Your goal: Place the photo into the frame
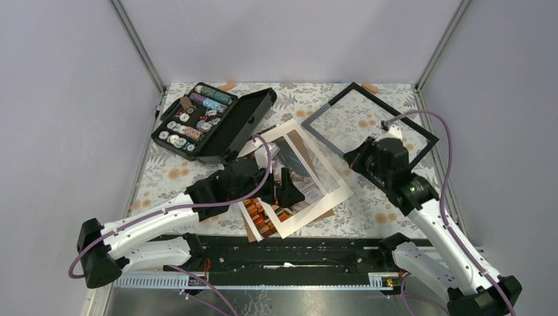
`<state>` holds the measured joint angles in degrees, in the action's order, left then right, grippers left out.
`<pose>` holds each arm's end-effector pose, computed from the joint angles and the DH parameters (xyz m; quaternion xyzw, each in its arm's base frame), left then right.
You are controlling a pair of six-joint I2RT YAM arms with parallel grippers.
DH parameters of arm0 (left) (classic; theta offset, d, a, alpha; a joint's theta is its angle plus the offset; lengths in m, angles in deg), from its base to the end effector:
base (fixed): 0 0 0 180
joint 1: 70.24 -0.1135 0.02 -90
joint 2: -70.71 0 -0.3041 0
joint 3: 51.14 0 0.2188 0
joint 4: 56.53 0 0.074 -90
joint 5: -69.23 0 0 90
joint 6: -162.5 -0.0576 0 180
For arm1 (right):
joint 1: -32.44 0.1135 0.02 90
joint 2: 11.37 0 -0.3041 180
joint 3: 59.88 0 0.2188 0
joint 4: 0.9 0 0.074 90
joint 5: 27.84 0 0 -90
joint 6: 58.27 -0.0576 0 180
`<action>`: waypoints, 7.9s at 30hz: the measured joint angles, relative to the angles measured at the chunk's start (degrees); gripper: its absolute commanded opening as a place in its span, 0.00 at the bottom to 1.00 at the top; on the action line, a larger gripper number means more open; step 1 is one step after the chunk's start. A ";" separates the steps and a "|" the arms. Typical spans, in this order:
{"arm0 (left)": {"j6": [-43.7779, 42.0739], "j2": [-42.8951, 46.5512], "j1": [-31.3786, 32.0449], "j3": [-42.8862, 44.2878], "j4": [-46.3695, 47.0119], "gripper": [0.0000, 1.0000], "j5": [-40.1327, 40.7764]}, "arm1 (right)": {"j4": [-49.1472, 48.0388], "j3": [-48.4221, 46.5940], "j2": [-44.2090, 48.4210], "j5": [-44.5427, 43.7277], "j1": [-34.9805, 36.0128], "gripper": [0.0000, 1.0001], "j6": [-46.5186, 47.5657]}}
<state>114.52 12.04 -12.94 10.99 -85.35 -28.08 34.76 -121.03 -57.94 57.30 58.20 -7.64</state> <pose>0.1012 -0.1712 0.3303 0.1459 0.8313 -0.4416 0.3043 0.1330 0.0588 0.3422 0.1214 0.8151 0.2748 0.4953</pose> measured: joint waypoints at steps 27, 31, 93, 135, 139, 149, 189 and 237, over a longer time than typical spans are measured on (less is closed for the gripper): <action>-8.72 -4.72 -0.85 17.33 -18.14 0.99 11.45 | 14.91 -30.01 -53.00 41.38 -47.19 0.06 20.50; -8.76 -10.62 -4.55 17.33 -16.41 0.99 9.01 | 15.08 -35.04 -58.14 41.70 -47.43 0.15 22.62; 20.22 -58.45 -12.22 16.24 41.33 0.99 -3.91 | -48.65 16.17 -38.45 33.64 -40.33 0.11 -15.89; -8.87 -74.71 -19.74 56.48 27.32 0.99 16.68 | -25.11 -18.32 -61.55 44.52 -55.84 0.02 7.93; -7.21 -75.36 -20.11 55.58 28.89 0.99 14.80 | -25.11 -17.79 -61.55 45.55 -56.13 0.04 8.09; -0.94 -82.47 -20.74 58.25 30.49 0.99 8.00 | -26.21 -17.79 -62.29 46.58 -56.15 0.17 7.58; 0.79 -80.02 -21.62 54.31 32.39 0.99 5.14 | -53.09 11.93 -48.00 38.34 -54.14 0.00 -12.94; -4.07 -69.72 -22.53 44.78 34.86 0.99 13.16 | -47.10 8.07 -39.78 34.27 -54.40 0.00 -1.60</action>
<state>110.45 -57.68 -35.47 55.77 -50.49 -14.92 -12.34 -112.96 -97.72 91.57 3.80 -9.24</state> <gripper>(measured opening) 0.987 0.017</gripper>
